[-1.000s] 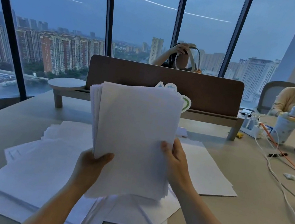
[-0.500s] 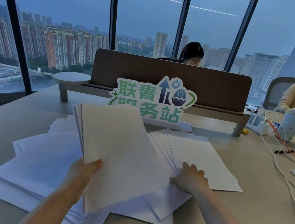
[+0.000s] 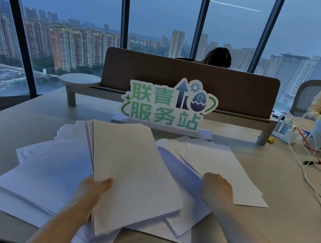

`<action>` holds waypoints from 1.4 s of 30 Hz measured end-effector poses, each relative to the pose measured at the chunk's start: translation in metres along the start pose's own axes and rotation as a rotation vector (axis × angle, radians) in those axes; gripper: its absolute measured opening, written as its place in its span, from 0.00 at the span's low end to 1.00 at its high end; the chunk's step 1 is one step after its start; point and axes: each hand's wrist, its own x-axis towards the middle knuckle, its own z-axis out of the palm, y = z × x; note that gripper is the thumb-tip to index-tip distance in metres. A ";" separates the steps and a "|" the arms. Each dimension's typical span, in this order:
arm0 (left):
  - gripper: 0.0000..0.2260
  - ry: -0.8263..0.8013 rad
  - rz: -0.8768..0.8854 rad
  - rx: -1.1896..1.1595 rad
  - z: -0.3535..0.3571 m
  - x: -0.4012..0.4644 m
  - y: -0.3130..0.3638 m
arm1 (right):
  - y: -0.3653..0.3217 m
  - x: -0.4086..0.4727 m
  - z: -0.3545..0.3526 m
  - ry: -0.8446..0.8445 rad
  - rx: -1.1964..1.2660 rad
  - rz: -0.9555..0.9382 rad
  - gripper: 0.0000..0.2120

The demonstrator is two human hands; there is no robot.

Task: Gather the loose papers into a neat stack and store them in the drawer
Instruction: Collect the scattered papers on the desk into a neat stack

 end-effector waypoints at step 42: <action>0.11 -0.010 -0.209 -0.138 -0.001 -0.020 0.015 | -0.134 -0.074 -0.024 -0.179 0.280 -0.345 0.26</action>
